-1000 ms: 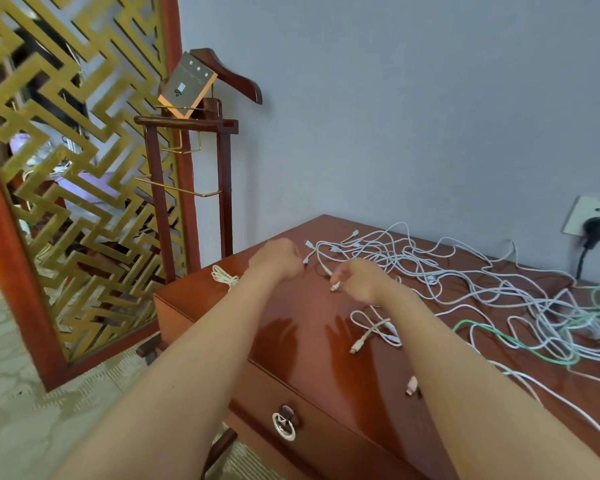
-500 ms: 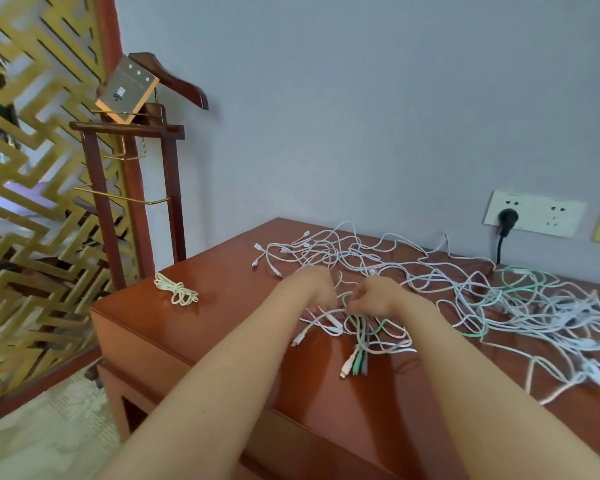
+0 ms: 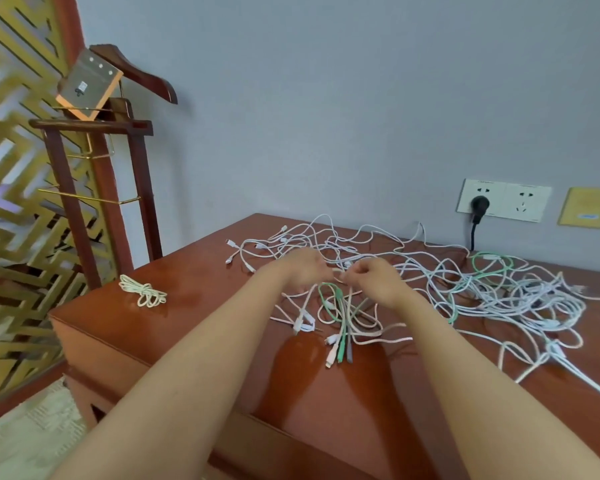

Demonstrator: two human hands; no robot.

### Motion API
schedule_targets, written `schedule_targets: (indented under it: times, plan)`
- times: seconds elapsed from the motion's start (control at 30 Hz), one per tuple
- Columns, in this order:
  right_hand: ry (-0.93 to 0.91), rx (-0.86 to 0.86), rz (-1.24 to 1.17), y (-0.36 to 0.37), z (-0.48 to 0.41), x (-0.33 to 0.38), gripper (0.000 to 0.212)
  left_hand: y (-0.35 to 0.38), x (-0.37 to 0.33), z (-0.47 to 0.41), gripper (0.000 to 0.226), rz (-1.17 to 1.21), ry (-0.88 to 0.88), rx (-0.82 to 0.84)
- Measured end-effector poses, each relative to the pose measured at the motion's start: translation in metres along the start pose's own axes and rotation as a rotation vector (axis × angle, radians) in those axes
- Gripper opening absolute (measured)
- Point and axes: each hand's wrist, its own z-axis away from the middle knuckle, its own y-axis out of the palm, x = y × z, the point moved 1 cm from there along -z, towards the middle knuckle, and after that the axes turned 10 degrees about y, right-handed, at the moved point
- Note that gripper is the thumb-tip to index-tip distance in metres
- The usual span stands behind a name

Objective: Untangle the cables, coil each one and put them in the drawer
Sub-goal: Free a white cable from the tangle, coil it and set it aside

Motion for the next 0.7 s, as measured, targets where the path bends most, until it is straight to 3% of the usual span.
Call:
schedule_targets:
  times: [0.1,0.2,0.27,0.37,0.53,0.63,0.7]
  plan:
    - [-0.012,-0.01,-0.332,-0.021,0.0,0.002,0.023,0.004,-0.022,-0.006,0.021,0.411,0.055,-0.002]
    - [-0.029,-0.087,-0.473,-0.044,0.004,-0.001,0.023,0.018,-0.044,-0.017,0.024,0.711,0.083,-0.015]
    - [-0.019,-0.146,-0.457,-0.059,0.007,-0.008,0.02,0.028,-0.059,-0.026,0.022,0.842,0.098,-0.04]
    - [0.032,-0.105,-0.462,-0.077,0.013,-0.025,0.007,0.044,-0.078,-0.041,0.022,0.942,0.091,-0.101]
    - [0.077,-0.017,-0.198,-0.093,0.034,-0.05,0.014,0.068,-0.103,-0.067,0.028,1.118,0.045,-0.243]
    - [0.011,0.064,-0.158,-0.1,0.047,-0.061,0.02,0.085,-0.117,-0.077,0.027,1.184,0.018,-0.222]
    - [-0.037,-0.052,-0.151,-0.105,0.045,-0.075,0.024,0.096,-0.129,-0.076,0.023,1.298,0.033,-0.163]
